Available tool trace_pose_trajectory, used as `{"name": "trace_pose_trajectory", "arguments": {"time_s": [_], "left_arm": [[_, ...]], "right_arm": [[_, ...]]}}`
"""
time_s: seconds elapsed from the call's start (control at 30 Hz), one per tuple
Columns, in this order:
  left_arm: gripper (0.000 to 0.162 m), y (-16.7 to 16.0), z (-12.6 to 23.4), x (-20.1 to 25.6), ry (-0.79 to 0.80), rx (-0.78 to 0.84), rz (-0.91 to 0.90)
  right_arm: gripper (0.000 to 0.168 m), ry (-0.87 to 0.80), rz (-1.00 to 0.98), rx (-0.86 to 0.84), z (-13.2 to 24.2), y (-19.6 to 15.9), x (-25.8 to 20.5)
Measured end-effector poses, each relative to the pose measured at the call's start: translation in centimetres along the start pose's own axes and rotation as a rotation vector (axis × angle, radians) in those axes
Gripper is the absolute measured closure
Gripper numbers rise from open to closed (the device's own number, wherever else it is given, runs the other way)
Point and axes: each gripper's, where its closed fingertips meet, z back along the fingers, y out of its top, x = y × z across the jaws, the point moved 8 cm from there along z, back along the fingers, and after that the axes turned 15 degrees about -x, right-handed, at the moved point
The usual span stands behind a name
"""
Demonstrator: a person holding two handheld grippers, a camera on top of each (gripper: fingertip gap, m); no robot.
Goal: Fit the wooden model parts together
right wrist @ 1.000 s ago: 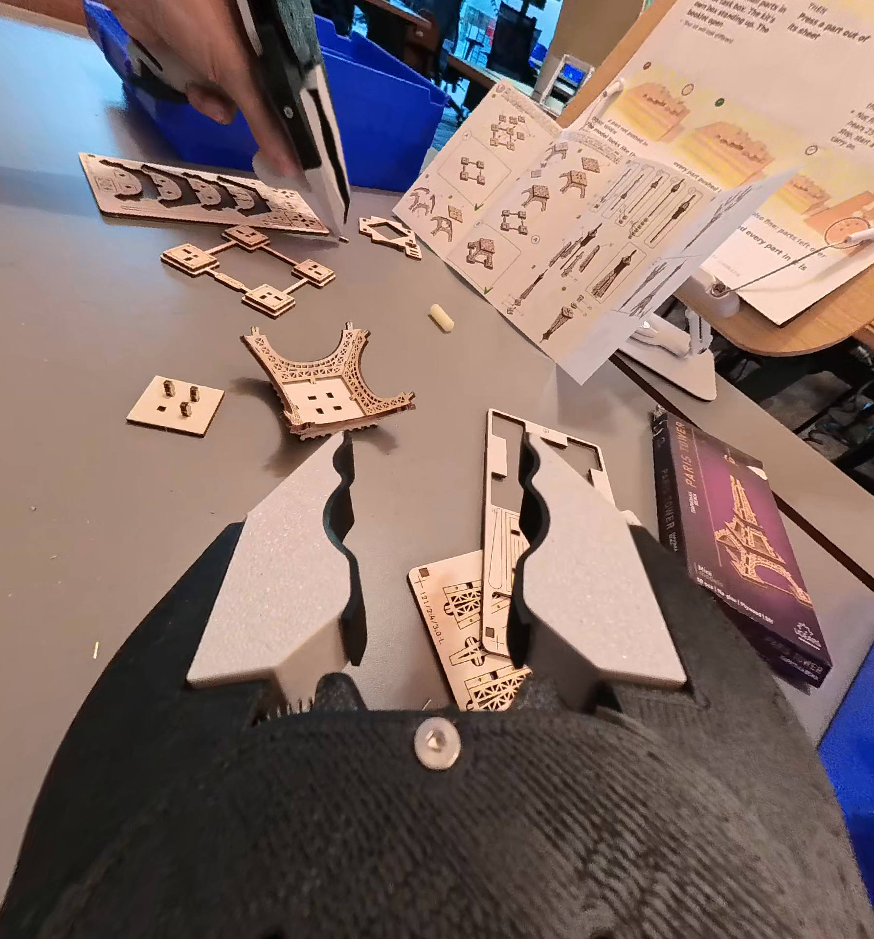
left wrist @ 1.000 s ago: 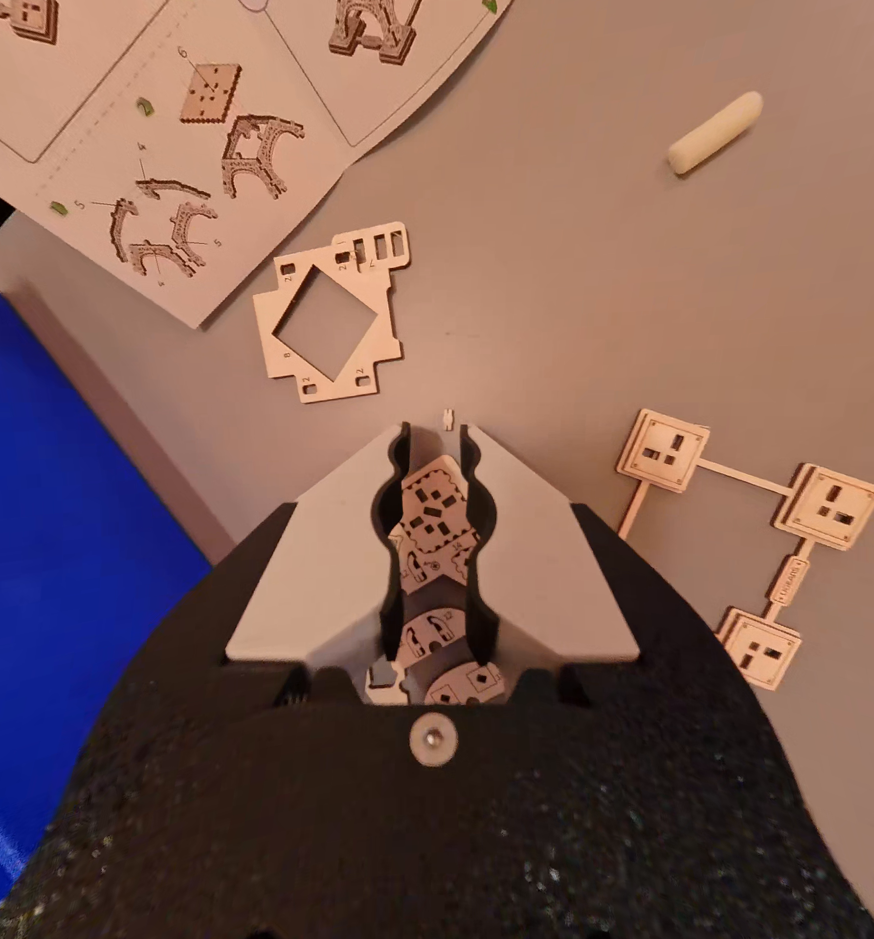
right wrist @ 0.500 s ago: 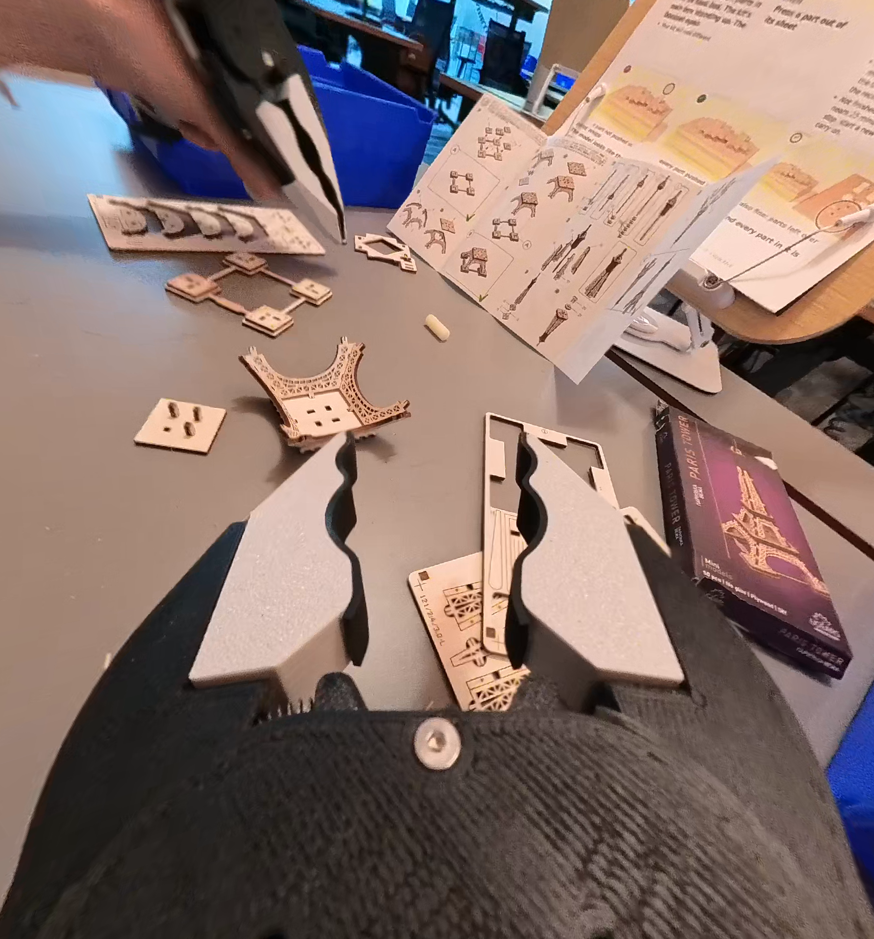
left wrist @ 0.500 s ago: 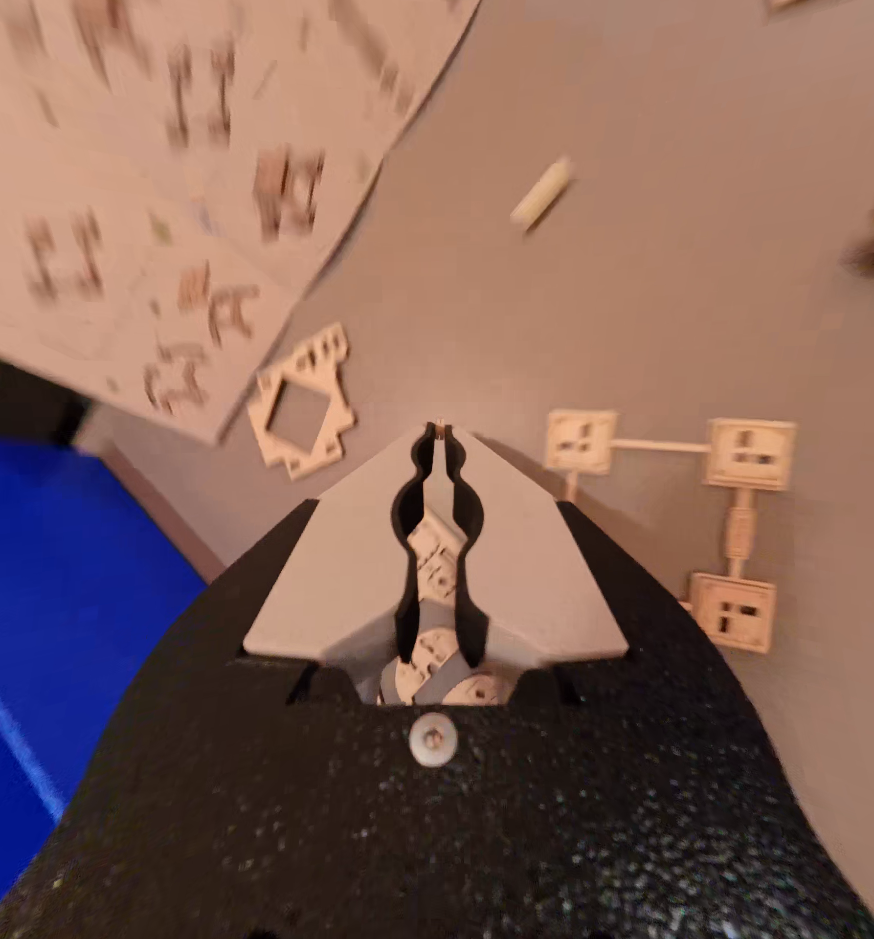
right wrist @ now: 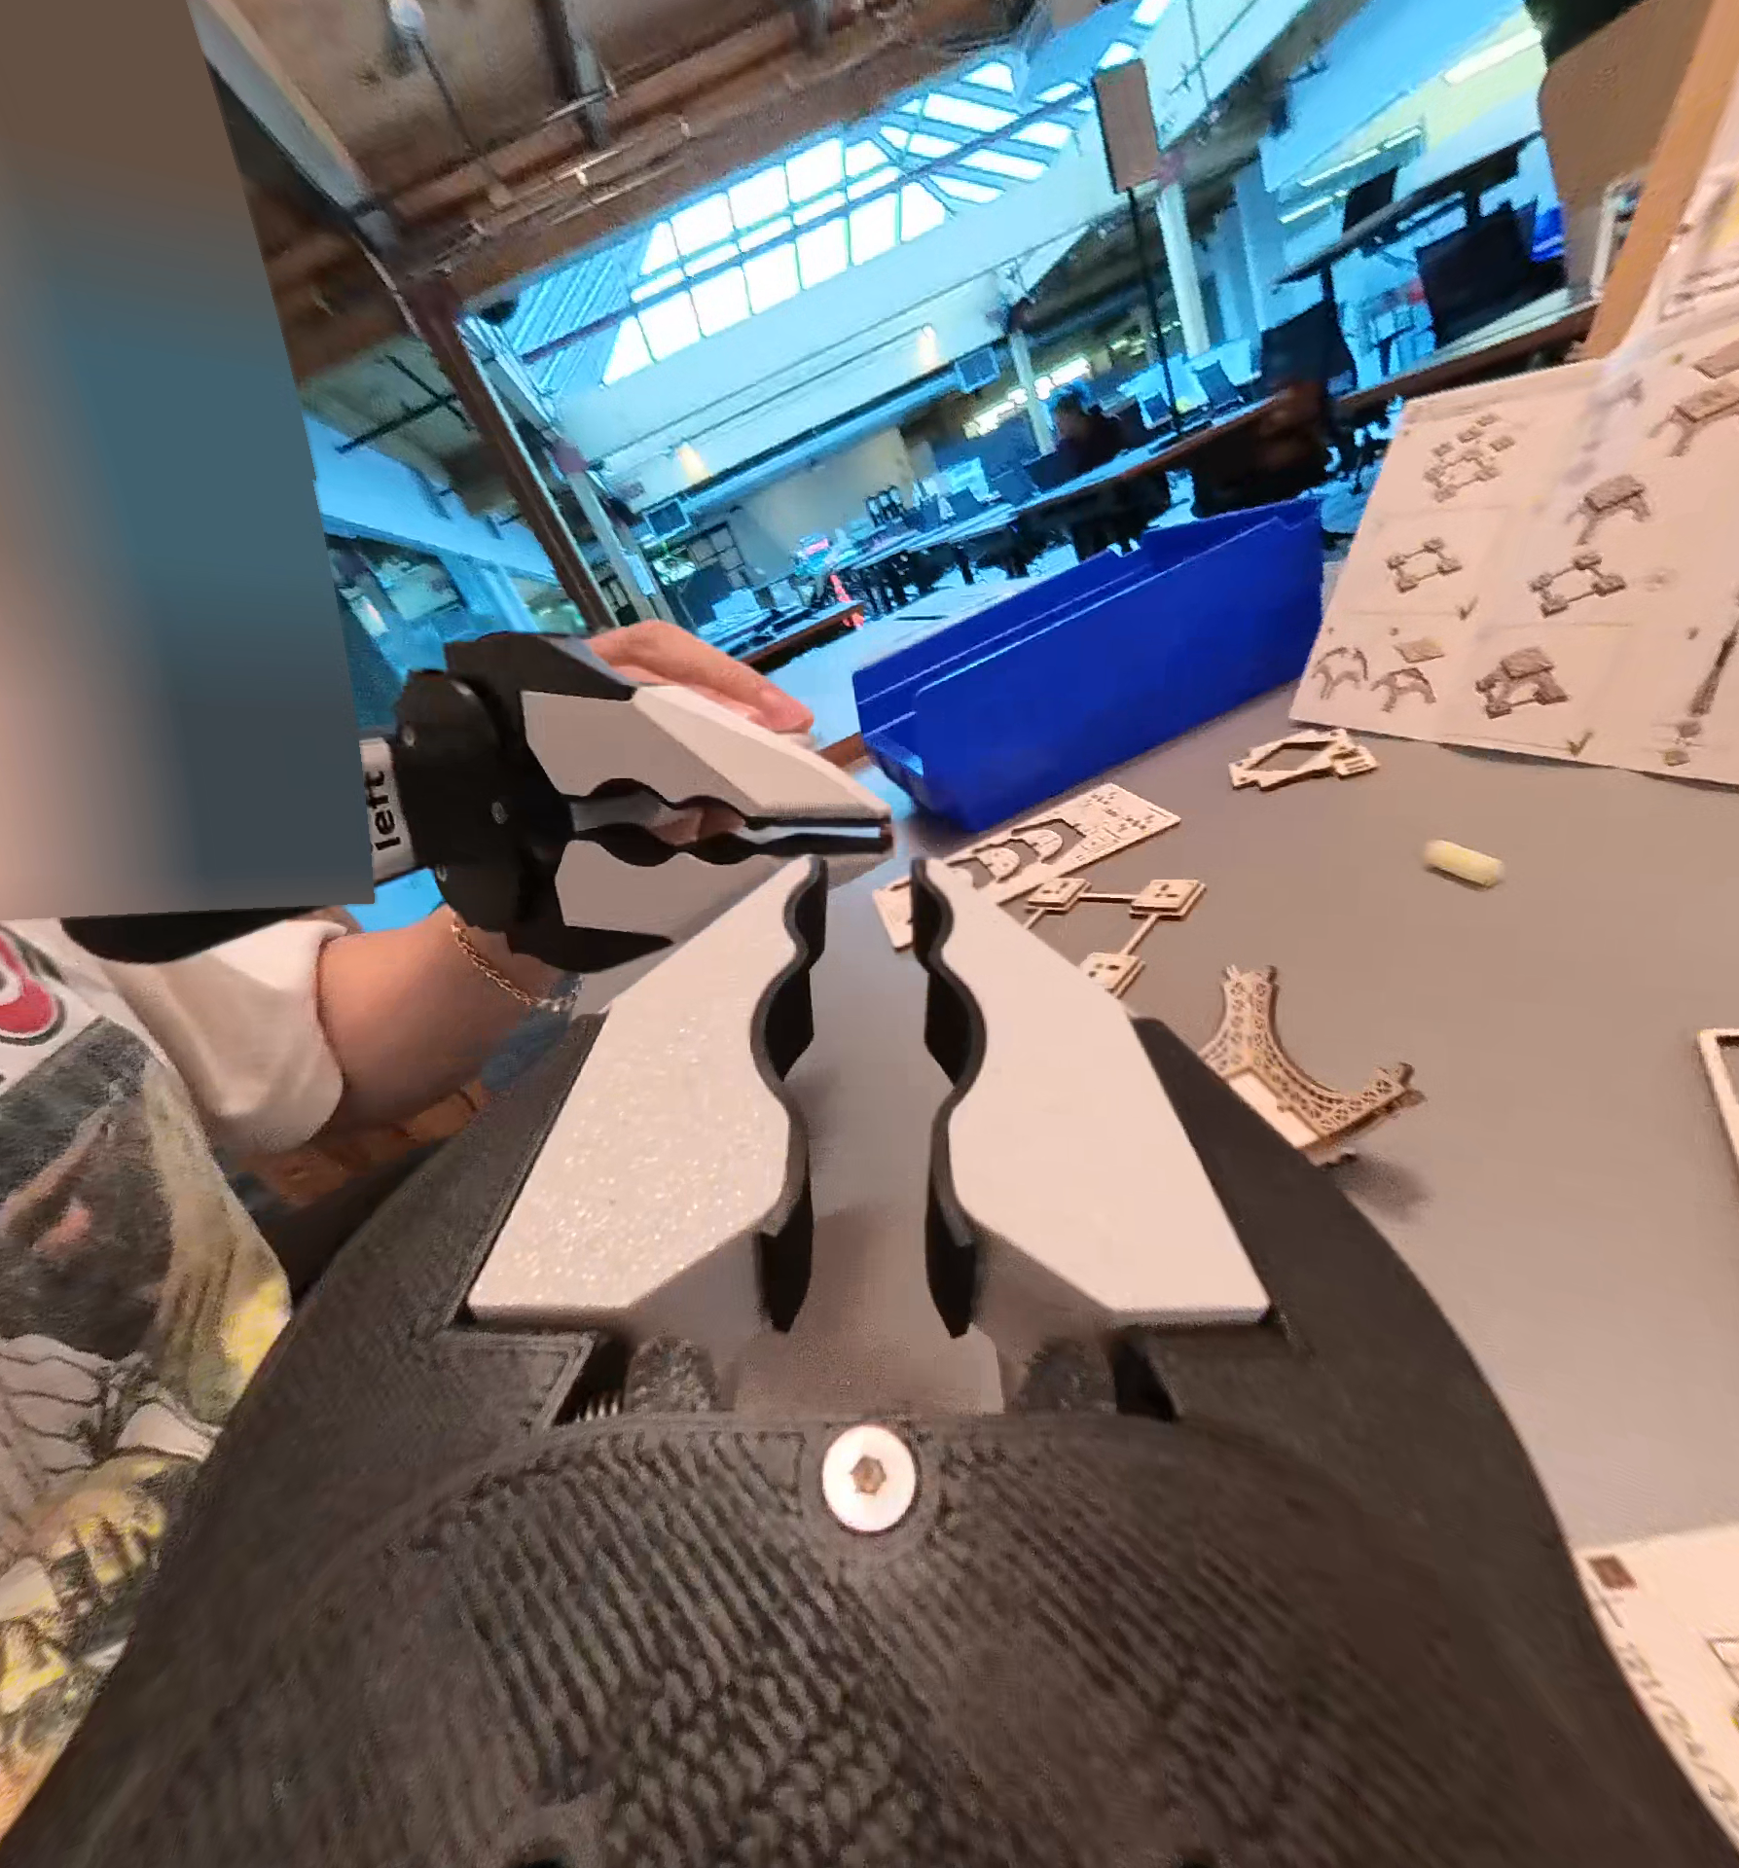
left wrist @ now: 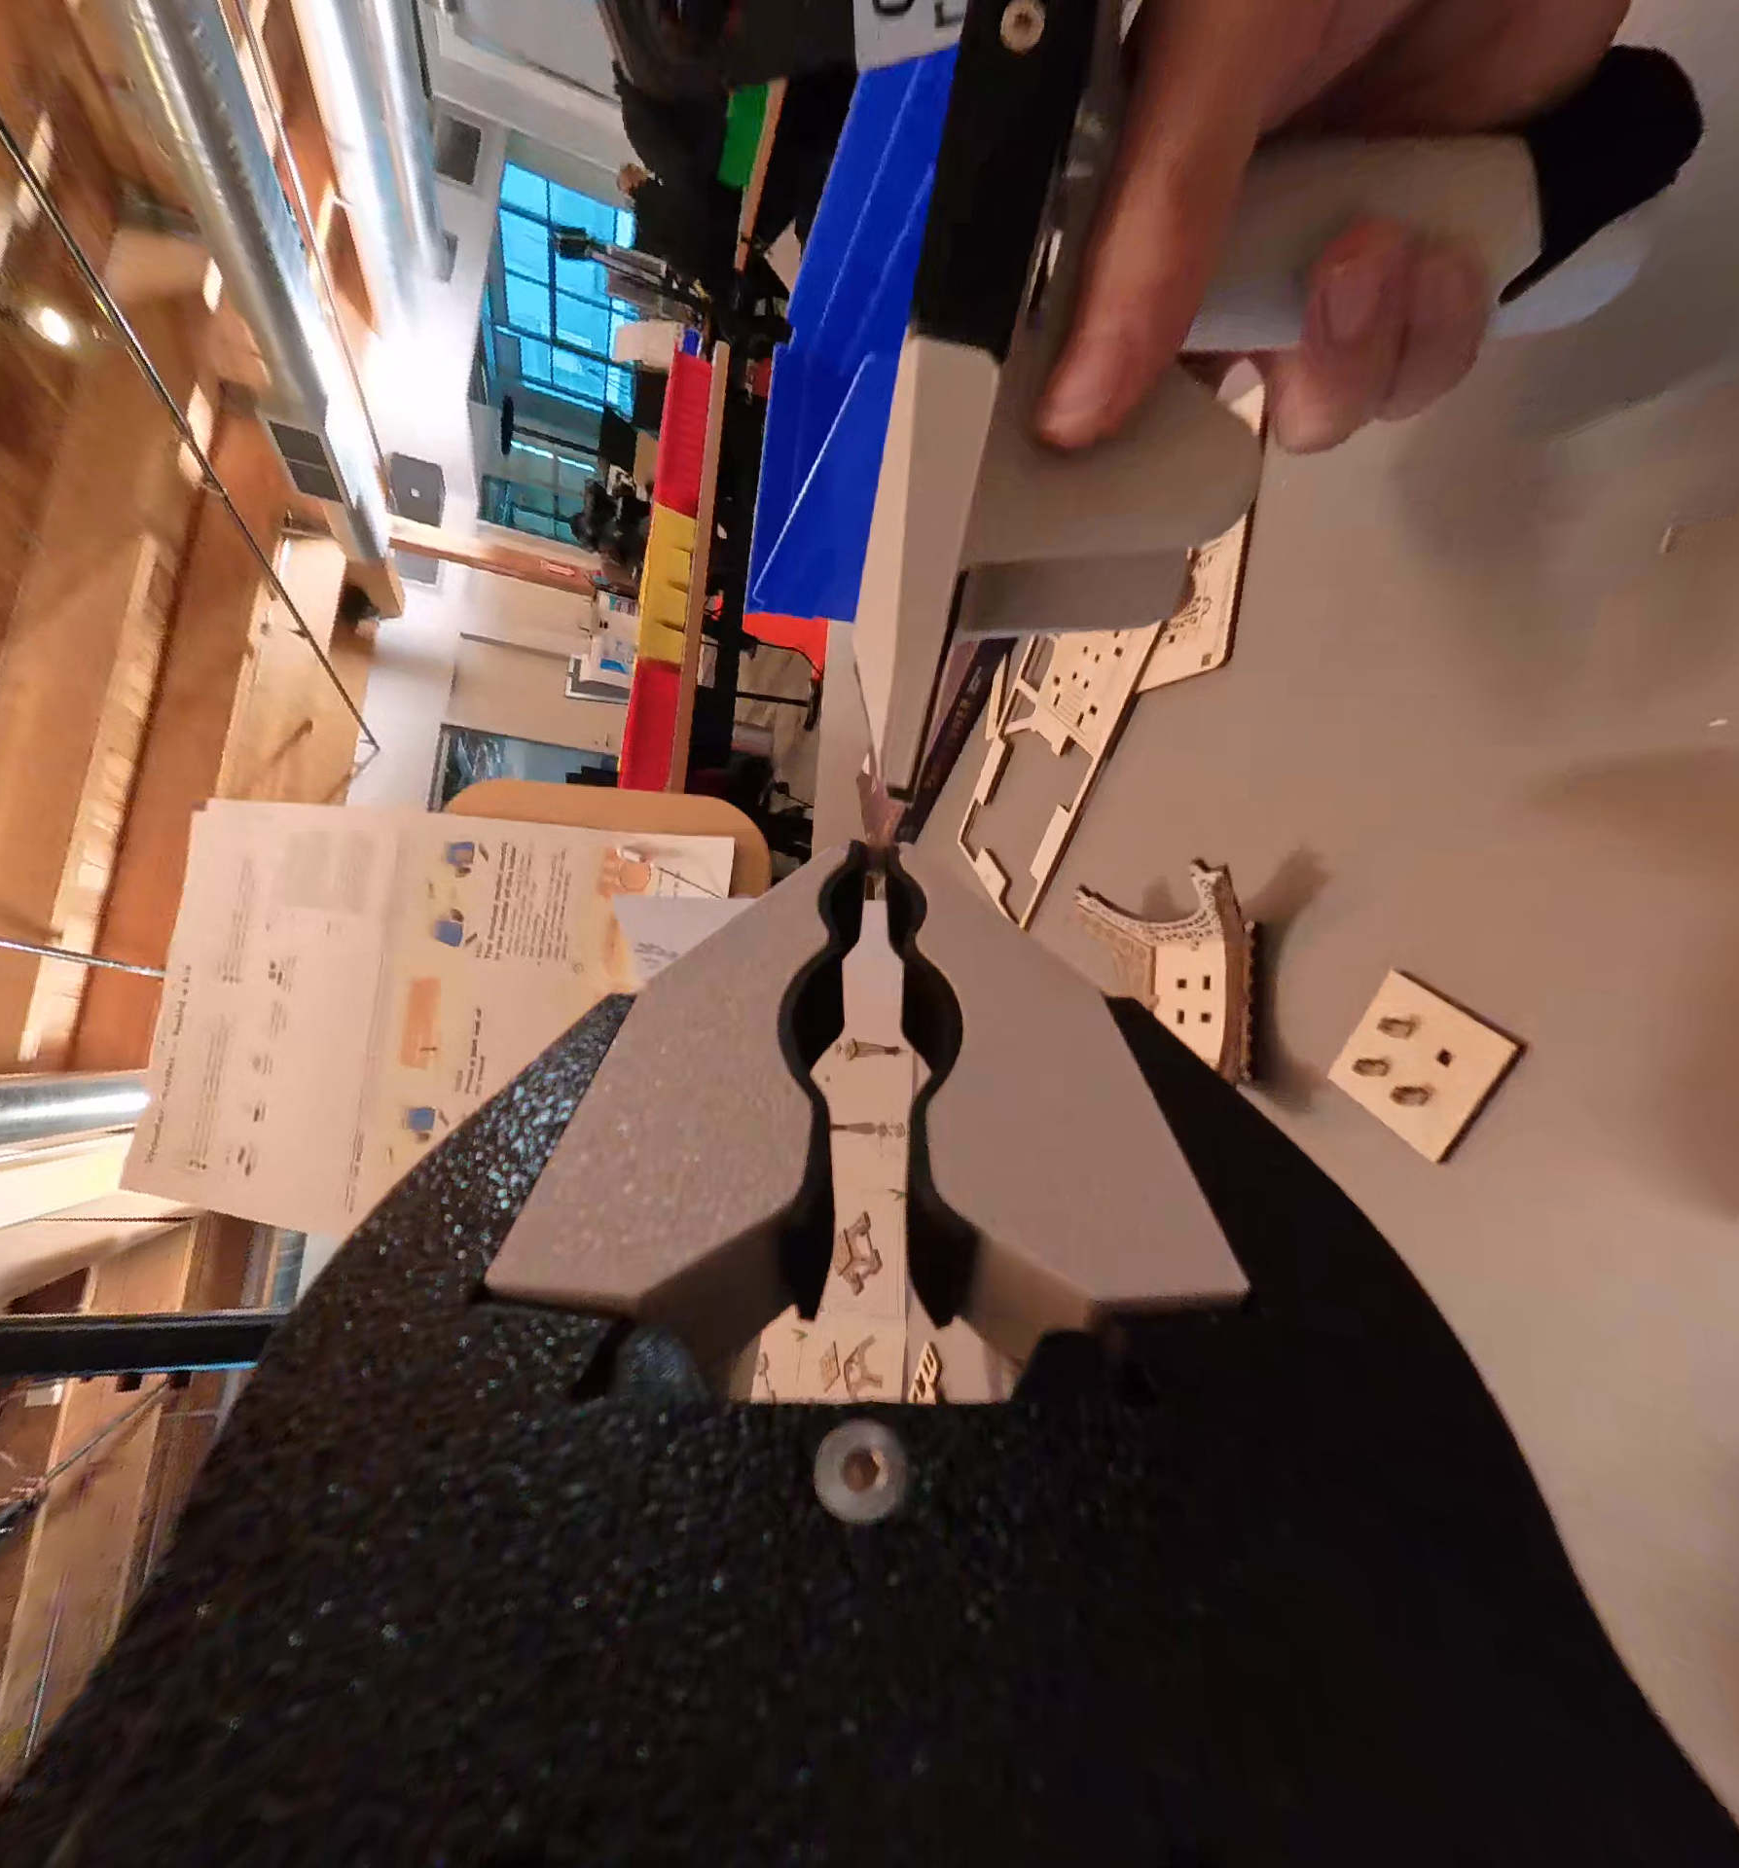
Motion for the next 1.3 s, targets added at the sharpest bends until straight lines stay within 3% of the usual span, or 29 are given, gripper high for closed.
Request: {"name": "trace_pose_trajectory", "arguments": {"time_s": [0.3,0.63,0.93,1.2,1.3], "left_arm": [[0.161,1.4,1.1,0.2,-0.002,0.026,-0.01],[0.161,1.7,1.6,0.0,0.001,0.047,0.022],[0.156,1.4,3.0,-1.8,-0.148,0.26,0.317],[0.162,1.6,3.1,-1.9,-0.215,0.295,0.3],[0.155,1.7,3.1,-1.7,-0.243,0.299,0.289]], "right_arm": [[0.167,0.028,0.043,0.001,0.2,0.3,-0.9],[0.168,0.067,0.044,-0.016,0.4,0.4,-1.0],[0.168,0.449,-0.277,0.068,0.8,0.3,-0.7],[0.168,0.58,-0.344,0.047,0.6,0.2,-1.2],[0.168,0.577,-0.354,0.044,0.5,0.1,-1.1]]}}
